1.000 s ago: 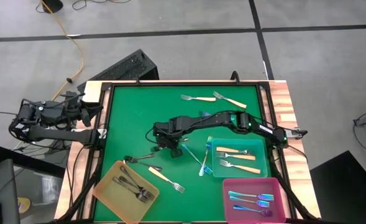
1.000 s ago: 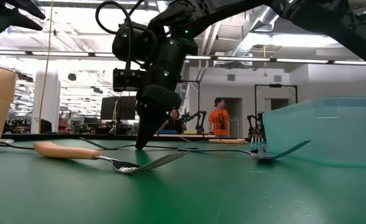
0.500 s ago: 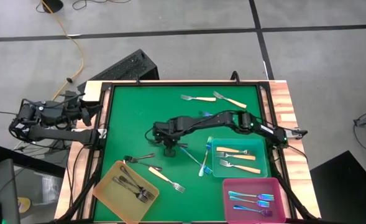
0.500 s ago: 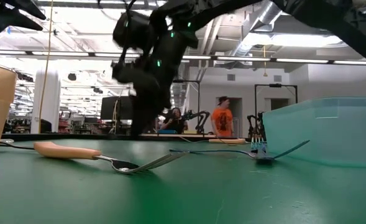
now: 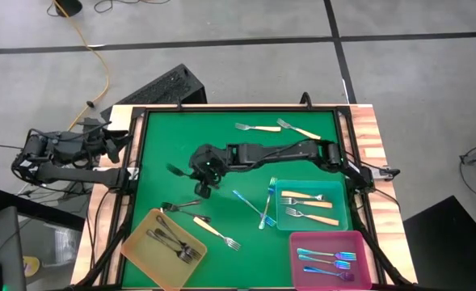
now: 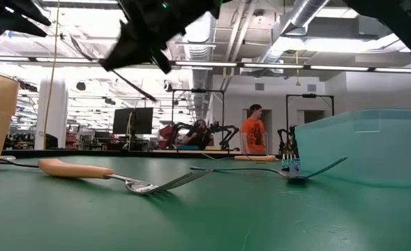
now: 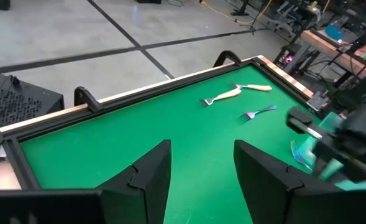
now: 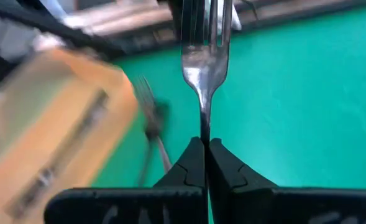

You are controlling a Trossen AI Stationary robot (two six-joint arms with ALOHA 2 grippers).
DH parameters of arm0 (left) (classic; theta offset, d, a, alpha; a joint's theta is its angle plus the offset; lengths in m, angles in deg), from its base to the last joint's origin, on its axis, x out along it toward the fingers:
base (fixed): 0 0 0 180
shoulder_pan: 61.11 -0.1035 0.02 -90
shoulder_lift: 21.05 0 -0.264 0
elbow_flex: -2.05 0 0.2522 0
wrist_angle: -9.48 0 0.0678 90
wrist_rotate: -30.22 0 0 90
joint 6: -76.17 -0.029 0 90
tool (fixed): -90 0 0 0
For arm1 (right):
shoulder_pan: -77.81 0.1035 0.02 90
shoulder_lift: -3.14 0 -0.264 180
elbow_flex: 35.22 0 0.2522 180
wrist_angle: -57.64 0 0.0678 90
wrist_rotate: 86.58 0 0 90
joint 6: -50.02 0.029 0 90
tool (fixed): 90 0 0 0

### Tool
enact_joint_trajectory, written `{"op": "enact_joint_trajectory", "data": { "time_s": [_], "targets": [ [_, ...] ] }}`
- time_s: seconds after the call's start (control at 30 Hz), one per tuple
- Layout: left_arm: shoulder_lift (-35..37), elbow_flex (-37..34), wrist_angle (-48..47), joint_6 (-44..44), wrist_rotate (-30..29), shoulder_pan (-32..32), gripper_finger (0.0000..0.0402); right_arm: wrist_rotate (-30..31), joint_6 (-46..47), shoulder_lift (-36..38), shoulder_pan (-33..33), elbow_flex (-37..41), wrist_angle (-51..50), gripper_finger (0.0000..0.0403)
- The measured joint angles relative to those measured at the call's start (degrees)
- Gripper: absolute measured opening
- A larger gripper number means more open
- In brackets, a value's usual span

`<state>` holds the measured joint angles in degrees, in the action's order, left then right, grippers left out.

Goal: Sort silverware by color (type)
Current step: Put the black fork into the orange bin

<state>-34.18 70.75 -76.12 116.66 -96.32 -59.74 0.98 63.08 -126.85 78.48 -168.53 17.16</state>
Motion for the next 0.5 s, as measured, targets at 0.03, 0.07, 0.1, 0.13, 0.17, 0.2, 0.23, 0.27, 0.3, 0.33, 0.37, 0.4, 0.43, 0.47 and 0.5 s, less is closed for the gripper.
{"op": "enact_joint_trajectory", "data": {
  "time_s": [0.03, 0.07, 0.1, 0.13, 0.17, 0.2, 0.23, 0.27, 0.3, 0.33, 0.37, 0.4, 0.43, 0.47, 0.5],
  "targets": [
    [0.00, 0.00, 0.01, -0.21, -0.06, 0.00, 0.0158, -0.02, 0.50, 0.00, 0.50, 0.00, 1.82, 0.0019],
    [0.00, 0.00, 0.01, -0.24, -0.08, 0.00, 0.0158, -0.28, 0.84, -0.02, 1.12, 0.00, 3.46, 0.0019],
    [0.00, 0.00, 0.01, -0.24, -0.16, 0.00, 0.0158, -0.42, 1.21, -0.10, 1.79, 0.02, 5.38, 0.0019],
    [0.00, 0.00, 0.00, -0.24, -0.20, 0.00, 0.0158, -0.46, 1.49, -0.25, 2.53, 0.02, 7.33, 0.0019],
    [0.00, 0.00, -0.01, -0.24, -0.23, 0.00, 0.0158, -0.58, 1.56, -0.49, 3.25, 0.02, 9.43, 0.0019],
    [0.00, 0.00, -0.08, -0.22, -0.35, 0.00, 0.0158, -0.71, 1.61, -0.56, 4.00, 0.00, 11.07, 0.0019],
    [0.00, 0.00, -0.41, 0.07, -0.66, 0.00, 0.0158, -0.74, 1.56, -0.61, 4.72, 0.00, 12.25, 0.0019],
    [0.00, 0.00, -0.94, 0.60, -1.11, 0.00, 0.0158, -0.75, 1.24, -0.67, 5.39, 0.00, 13.60, 0.0019],
    [0.00, 0.00, -1.44, 1.12, -1.48, 0.00, 0.0158, -0.81, 0.50, -0.75, 6.07, 0.00, 15.31, 0.0019],
    [0.00, 0.00, -1.83, 1.75, -1.89, 0.00, 0.0158, -0.83, -0.14, -0.76, 6.75, 0.00, 16.97, 0.0019],
    [0.00, 0.00, -2.28, 2.48, -2.32, 0.00, 0.0158, -0.83, -0.84, -0.76, 7.32, 0.00, 18.82, 0.0019],
    [0.00, 0.00, -2.76, 3.09, -2.79, 0.00, 0.0158, -0.83, -1.14, -0.76, 7.85, 0.00, 21.09, 0.0019],
    [0.00, 0.00, -2.99, 3.53, -3.22, 0.00, 0.0158, -0.93, -1.34, -0.76, 8.32, 0.00, 23.47, 0.0019],
    [0.00, 0.00, -2.90, 3.71, -3.43, 0.00, 0.0158, -1.31, -1.34, -0.76, 8.82, 0.00, 25.83, 0.0019],
    [0.00, 0.00, -2.89, 3.77, -3.45, 0.00, 0.0158, -2.17, -1.34, -0.76, 9.21, 0.00, 28.33, 0.0019]
  ]
}}
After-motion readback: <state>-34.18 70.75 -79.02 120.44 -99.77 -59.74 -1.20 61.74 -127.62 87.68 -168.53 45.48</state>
